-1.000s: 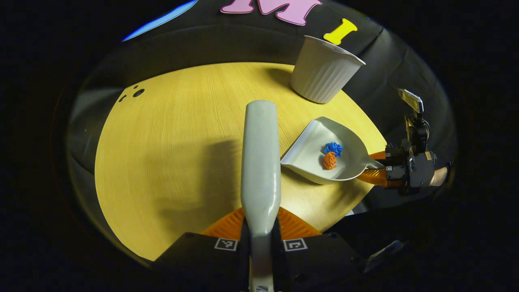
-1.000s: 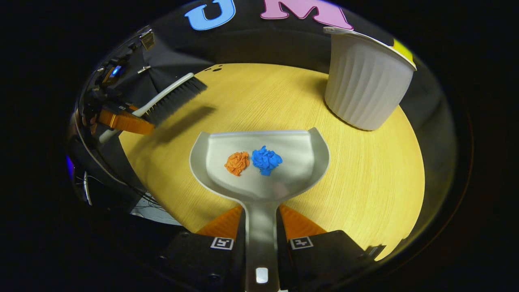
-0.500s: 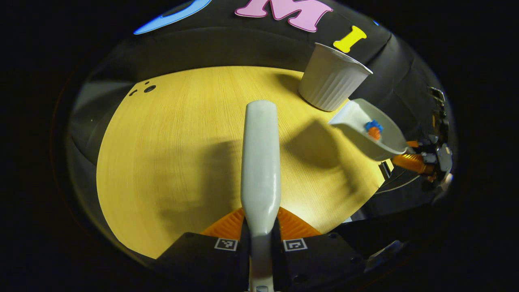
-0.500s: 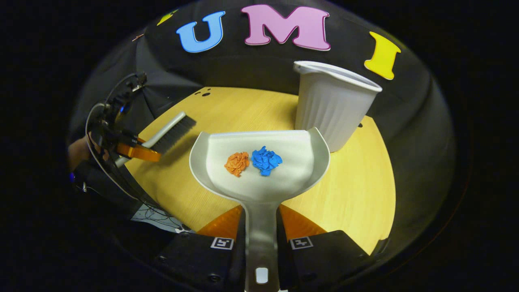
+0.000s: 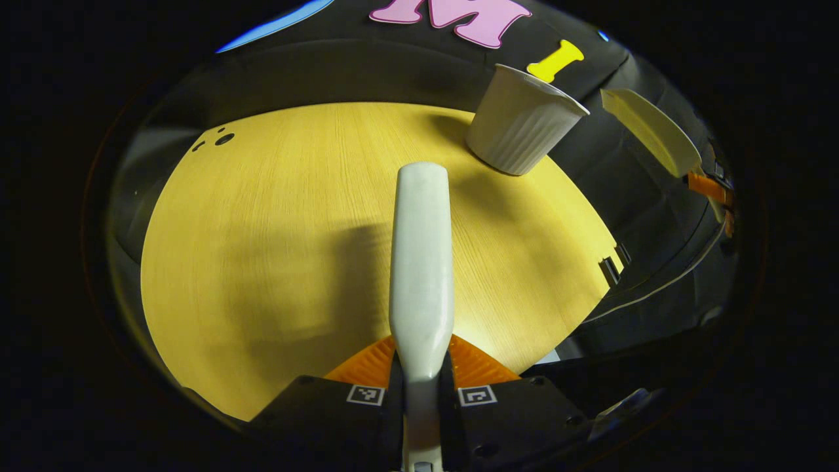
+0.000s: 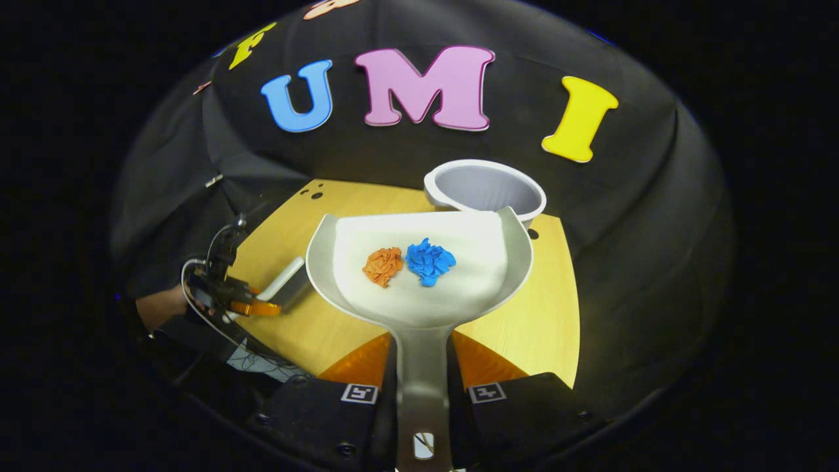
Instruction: Pick up the small broom and dustpan from the desktop, sweep the trash into the dustpan with the broom, and then empty the trash into the garbage bin.
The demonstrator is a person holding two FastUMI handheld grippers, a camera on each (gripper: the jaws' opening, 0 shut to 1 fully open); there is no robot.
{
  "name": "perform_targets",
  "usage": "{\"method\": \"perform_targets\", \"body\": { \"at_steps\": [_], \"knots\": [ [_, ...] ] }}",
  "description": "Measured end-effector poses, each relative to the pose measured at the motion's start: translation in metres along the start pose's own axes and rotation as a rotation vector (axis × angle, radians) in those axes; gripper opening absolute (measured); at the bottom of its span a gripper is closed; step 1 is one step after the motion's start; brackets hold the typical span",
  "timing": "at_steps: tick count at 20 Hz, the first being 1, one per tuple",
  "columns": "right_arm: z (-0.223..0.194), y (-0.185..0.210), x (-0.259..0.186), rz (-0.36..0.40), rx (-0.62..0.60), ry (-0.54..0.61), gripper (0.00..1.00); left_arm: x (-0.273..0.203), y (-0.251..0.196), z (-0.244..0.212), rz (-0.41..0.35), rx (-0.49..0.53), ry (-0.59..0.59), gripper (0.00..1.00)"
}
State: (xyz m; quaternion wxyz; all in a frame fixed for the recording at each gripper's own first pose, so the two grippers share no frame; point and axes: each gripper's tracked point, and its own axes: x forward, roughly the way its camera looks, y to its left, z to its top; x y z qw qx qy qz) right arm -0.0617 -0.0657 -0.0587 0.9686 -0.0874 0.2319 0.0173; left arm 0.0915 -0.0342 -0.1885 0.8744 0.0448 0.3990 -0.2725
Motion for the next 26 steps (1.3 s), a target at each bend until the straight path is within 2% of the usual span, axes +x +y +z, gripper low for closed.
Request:
{"method": "perform_targets", "body": {
  "at_steps": [1,2,3,4,6,7,9,10,11,14,15,16,17,18,19,21,22,23,26],
  "knots": [
    [0.01,-0.003,-0.004,-0.025,-0.001,-0.017,0.39,-0.001,0.001,-0.001,-0.006,-0.011,-0.004,0.27],
    [0.018,-0.008,0.0,-0.045,-0.003,-0.029,0.35,-0.004,0.003,-0.003,-0.011,-0.021,-0.005,0.25],
    [0.027,-0.014,0.003,-0.064,0.001,-0.042,0.35,-0.007,0.006,-0.005,-0.012,-0.023,-0.007,0.27],
    [0.041,-0.021,0.012,-0.077,0.019,-0.051,0.39,-0.012,0.012,-0.006,-0.004,-0.028,-0.012,0.27],
    [0.064,-0.029,0.03,-0.083,0.092,-0.063,0.31,-0.021,0.018,-0.011,-0.007,-0.064,-0.021,0.27],
    [0.073,-0.037,0.036,-0.099,0.123,-0.069,0.35,-0.026,0.022,-0.016,-0.011,-0.091,-0.026,0.25],
    [0.088,-0.058,0.052,-0.169,0.12,-0.075,0.35,-0.034,0.028,-0.024,-0.016,-0.139,-0.037,0.27],
    [0.096,-0.07,0.06,-0.209,0.11,-0.077,0.3,-0.038,0.031,-0.026,-0.022,-0.16,-0.04,0.27],
    [0.101,-0.079,0.071,-0.239,0.105,-0.079,0.35,-0.04,0.034,-0.028,-0.023,-0.171,-0.048,0.25],
    [0.111,-0.097,0.104,-0.308,0.103,-0.063,0.35,-0.051,0.041,-0.029,-0.013,-0.186,-0.074,0.27],
    [0.112,-0.1,0.114,-0.329,0.09,-0.048,0.35,-0.054,0.042,-0.03,-0.015,-0.193,-0.082,0.27],
    [0.113,-0.104,0.122,-0.35,0.056,-0.033,0.3,-0.058,0.043,-0.03,-0.019,-0.198,-0.089,0.27],
    [0.113,-0.105,0.128,-0.365,0.019,-0.024,0.35,-0.059,0.043,-0.031,-0.018,-0.201,-0.094,0.27],
    [0.112,-0.105,0.134,-0.379,-0.009,-0.01,0.3,-0.061,0.044,-0.033,-0.019,-0.208,-0.096,0.27],
    [0.111,-0.105,0.137,-0.384,-0.021,0.0,0.35,-0.061,0.041,-0.035,-0.03,-0.223,-0.099,0.27],
    [0.114,-0.11,0.146,-0.395,-0.042,0.002,0.35,-0.063,0.029,-0.038,-0.071,-0.247,-0.103,0.27],
    [0.115,-0.111,0.151,-0.41,-0.052,0.003,0.35,-0.063,0.029,-0.039,-0.065,-0.243,-0.105,0.27],
    [0.115,-0.113,0.155,-0.428,-0.071,0.012,0.39,-0.062,0.029,-0.041,-0.057,-0.236,-0.106,0.27],
    [0.11,-0.128,0.161,-0.495,-0.171,0.056,0.35,-0.064,0.028,-0.041,-0.052,-0.225,-0.109,0.27]
  ]
}}
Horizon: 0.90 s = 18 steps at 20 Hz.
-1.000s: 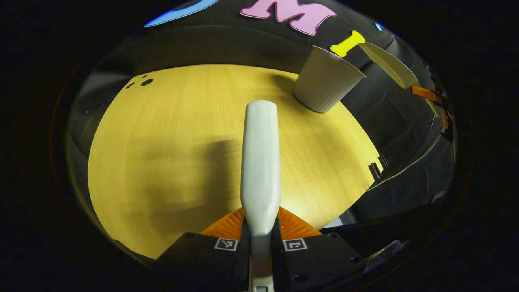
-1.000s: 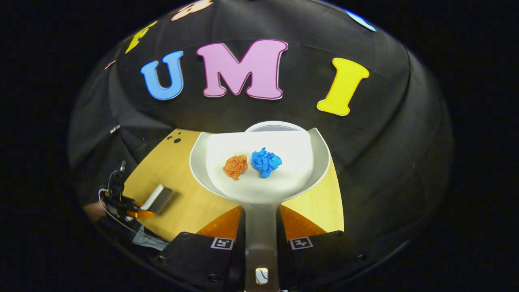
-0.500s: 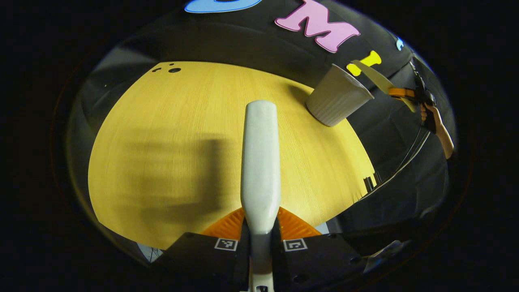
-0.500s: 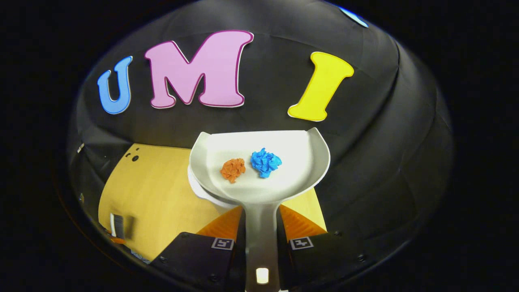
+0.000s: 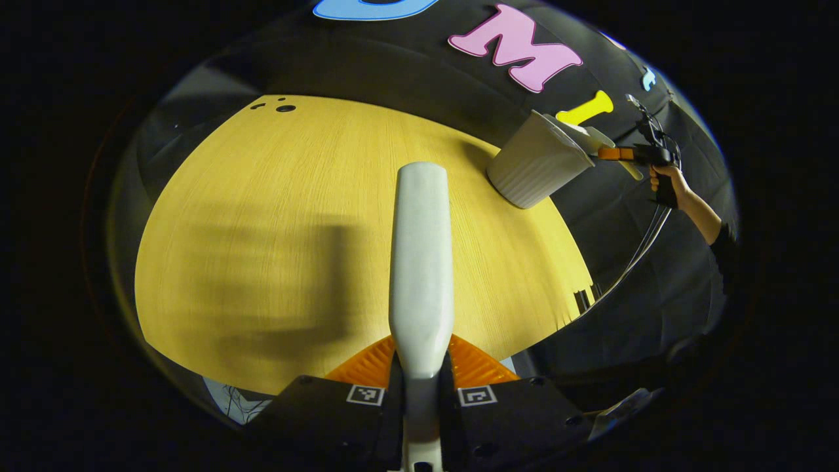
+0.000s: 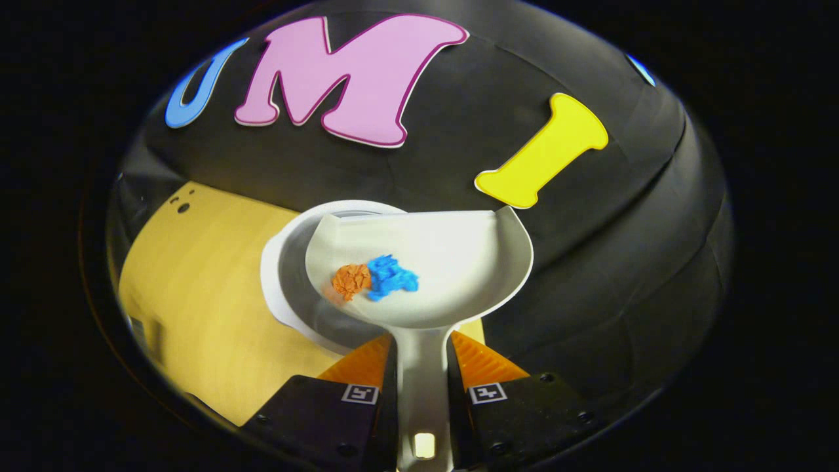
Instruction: Pick up the small broom and dustpan from the desktop, sweep the trash into the dustpan with the broom, and then empty the trash into the garbage bin.
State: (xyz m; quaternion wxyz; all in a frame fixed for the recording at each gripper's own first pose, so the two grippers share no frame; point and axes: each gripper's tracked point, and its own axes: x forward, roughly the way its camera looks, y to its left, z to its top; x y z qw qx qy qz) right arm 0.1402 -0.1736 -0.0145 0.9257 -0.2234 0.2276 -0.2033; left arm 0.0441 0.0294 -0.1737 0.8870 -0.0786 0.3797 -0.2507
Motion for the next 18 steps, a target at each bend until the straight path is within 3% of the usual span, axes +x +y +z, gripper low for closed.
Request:
{"method": "perform_targets", "body": {
  "at_steps": [5,10,11,12,15,16,18],
  "knots": [
    [-0.007,-0.017,0.009,-0.126,-0.189,0.028,0.35,-0.001,0.001,-0.005,0.011,0.007,0.012,0.25],
    [0.0,-0.026,0.008,-0.178,-0.409,0.042,0.35,-0.005,0.001,-0.008,-0.001,-0.014,0.017,0.27],
    [0.0,-0.028,0.004,-0.19,-0.462,0.043,0.39,-0.005,0.003,-0.008,0.0,-0.022,0.015,0.27],
    [-0.002,-0.035,-0.002,-0.205,-0.53,0.059,0.3,-0.006,0.005,-0.008,0.002,-0.028,0.013,0.27],
    [0.007,-0.05,-0.027,-0.263,-0.753,0.047,0.3,-0.005,0.01,-0.019,0.024,-0.022,0.025,0.27],
    [0.004,-0.053,-0.034,-0.268,-0.793,0.03,0.35,-0.005,0.012,-0.023,0.032,-0.023,0.031,0.27],
    [0.004,-0.056,-0.044,-0.257,-0.821,0.013,0.31,-0.005,0.011,-0.033,0.024,-0.049,0.042,0.27]
  ]
}}
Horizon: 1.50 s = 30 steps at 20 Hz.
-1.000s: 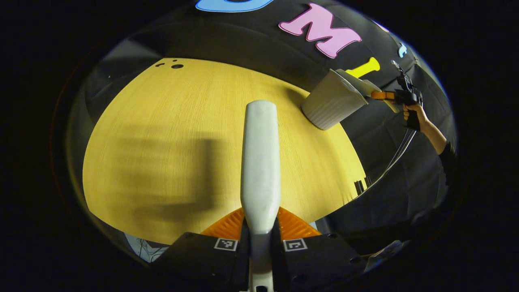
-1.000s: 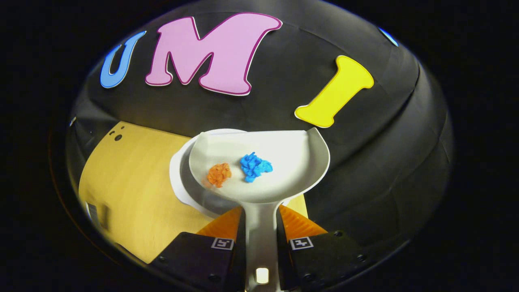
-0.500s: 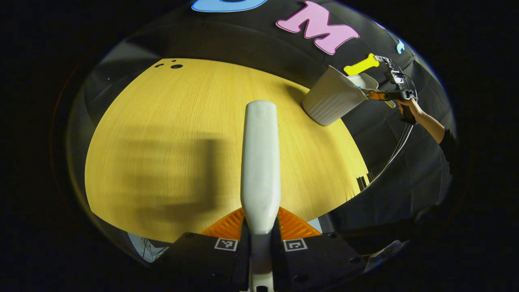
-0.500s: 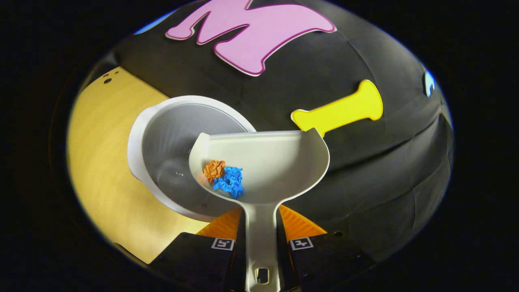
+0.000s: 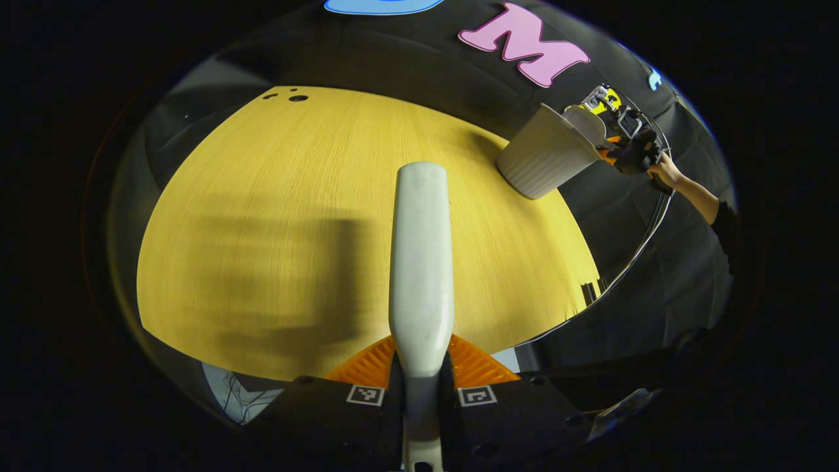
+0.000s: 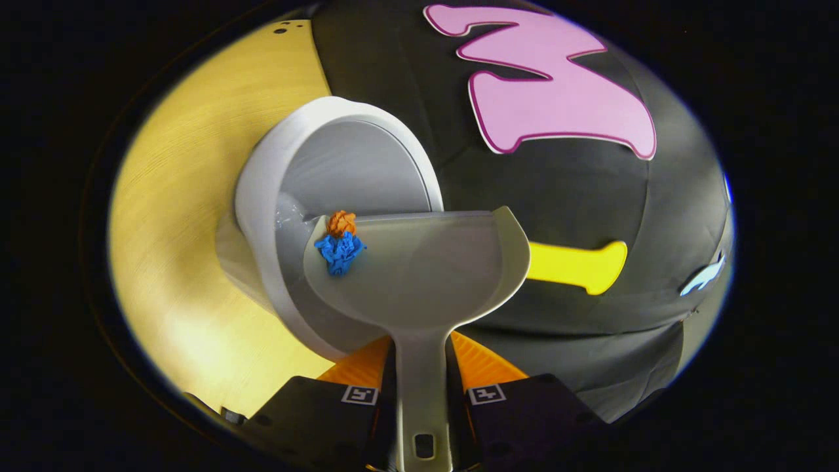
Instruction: Pick up the small broom and dustpan from the desktop, sweep the trash into the dustpan with the broom, and then empty the trash into the garbage bin.
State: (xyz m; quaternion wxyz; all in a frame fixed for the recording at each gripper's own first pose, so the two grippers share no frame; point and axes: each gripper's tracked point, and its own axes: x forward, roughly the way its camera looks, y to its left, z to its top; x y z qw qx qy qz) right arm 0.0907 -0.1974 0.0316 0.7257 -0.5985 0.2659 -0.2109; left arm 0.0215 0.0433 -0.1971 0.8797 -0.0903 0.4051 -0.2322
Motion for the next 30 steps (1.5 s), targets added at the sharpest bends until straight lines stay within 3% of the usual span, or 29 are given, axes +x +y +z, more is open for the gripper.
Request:
{"method": "perform_targets", "body": {
  "at_steps": [4,5,7,8,9,17,22,25,28,29,30],
  "knots": [
    [-0.001,0.009,-0.006,-0.02,-0.083,-0.019,0.39,0.002,0.004,-0.016,0.014,-0.024,0.028,0.27],
    [0.003,0.007,-0.006,-0.029,-0.097,-0.028,0.35,0.004,0.004,-0.019,0.02,-0.02,0.035,0.27],
    [0.005,0.007,-0.006,-0.027,-0.089,-0.037,0.39,0.002,0.005,-0.022,0.029,-0.013,0.039,0.27],
    [0.005,0.007,-0.005,-0.016,-0.062,-0.036,0.35,0.002,0.006,-0.022,0.032,-0.014,0.039,0.27],
    [0.005,0.008,-0.006,0.001,-0.018,-0.036,0.31,0.001,0.006,-0.021,0.035,-0.016,0.038,0.27],
    [0.014,-0.025,-0.018,0.063,0.375,-0.058,0.35,-0.002,0.013,0.011,0.079,0.027,-0.002,0.27],
    [0.01,-0.032,-0.037,0.113,0.63,-0.078,0.35,-0.01,0.02,0.043,0.12,0.032,-0.107,0.27],
    [0.014,-0.039,-0.05,0.101,0.731,-0.13,0.35,-0.015,0.029,0.045,0.168,0.043,-0.115,0.27],
    [0.016,-0.039,-0.07,0.144,0.876,-0.155,0.35,-0.018,0.031,0.041,0.178,0.059,-0.098,0.25],
    [0.017,-0.045,-0.077,0.131,0.888,-0.169,0.39,-0.018,0.031,0.037,0.183,0.069,-0.094,0.27],
    [0.018,-0.049,-0.08,0.117,0.893,-0.184,0.35,-0.02,0.031,0.036,0.192,0.081,-0.093,0.27]
  ]
}}
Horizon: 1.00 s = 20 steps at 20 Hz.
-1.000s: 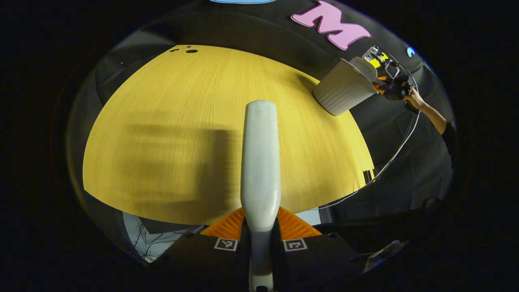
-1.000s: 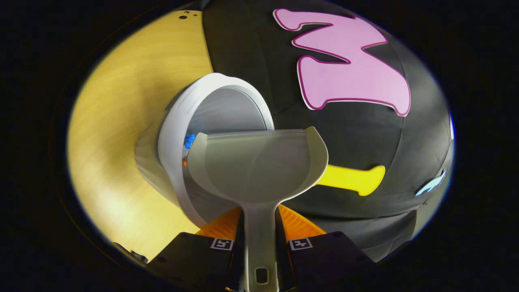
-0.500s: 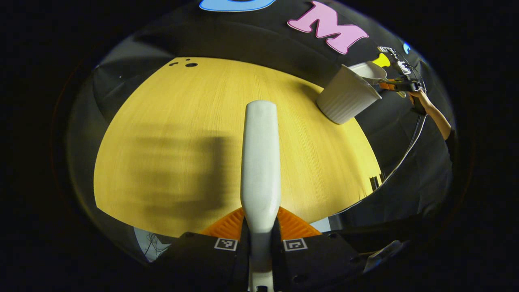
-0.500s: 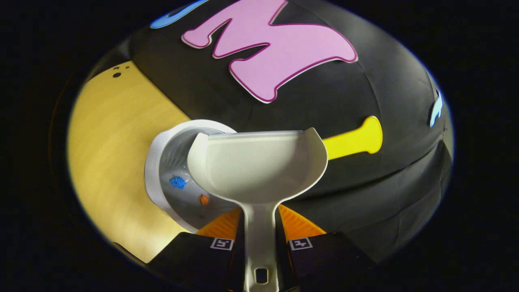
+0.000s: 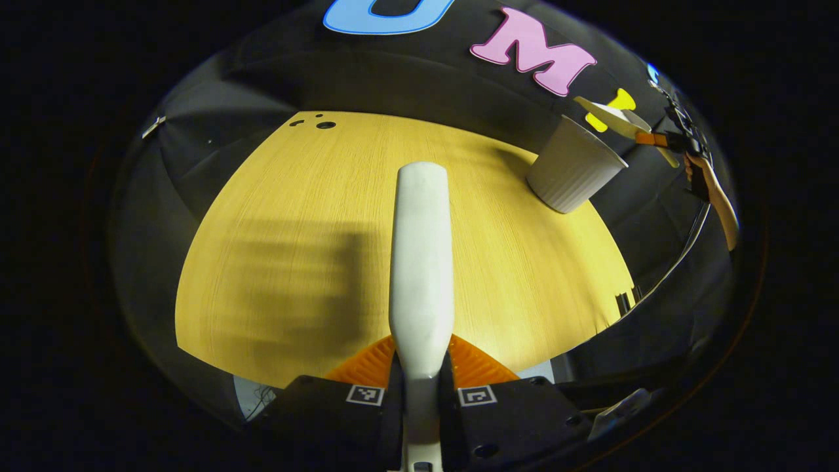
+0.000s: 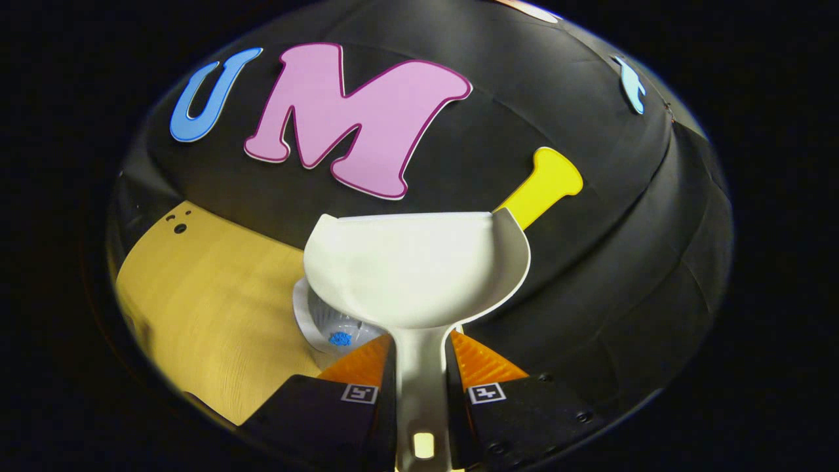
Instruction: Pick up the small broom and dustpan from the desktop, sweep the trash into the dustpan with the broom, and then empty the trash into the garbage bin.
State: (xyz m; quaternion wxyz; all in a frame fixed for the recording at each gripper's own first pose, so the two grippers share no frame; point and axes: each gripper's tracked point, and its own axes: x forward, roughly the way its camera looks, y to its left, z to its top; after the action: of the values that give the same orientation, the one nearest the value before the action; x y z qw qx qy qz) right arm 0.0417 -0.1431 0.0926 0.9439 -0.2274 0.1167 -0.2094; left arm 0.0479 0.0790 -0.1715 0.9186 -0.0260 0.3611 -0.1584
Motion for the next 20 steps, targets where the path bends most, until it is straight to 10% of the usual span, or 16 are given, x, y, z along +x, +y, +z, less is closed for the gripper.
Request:
{"method": "perform_targets", "body": {
  "at_steps": [11,20],
  "knots": [
    [0.015,0.089,-0.122,0.268,0.145,-0.085,0.35,0.003,-0.008,-0.013,0.01,0.039,-0.006,0.27],
    [-0.06,0.203,-0.16,0.456,0.082,0.028,0.35,0.015,0.009,-0.008,0.085,0.01,-0.013,0.27]
  ]
}}
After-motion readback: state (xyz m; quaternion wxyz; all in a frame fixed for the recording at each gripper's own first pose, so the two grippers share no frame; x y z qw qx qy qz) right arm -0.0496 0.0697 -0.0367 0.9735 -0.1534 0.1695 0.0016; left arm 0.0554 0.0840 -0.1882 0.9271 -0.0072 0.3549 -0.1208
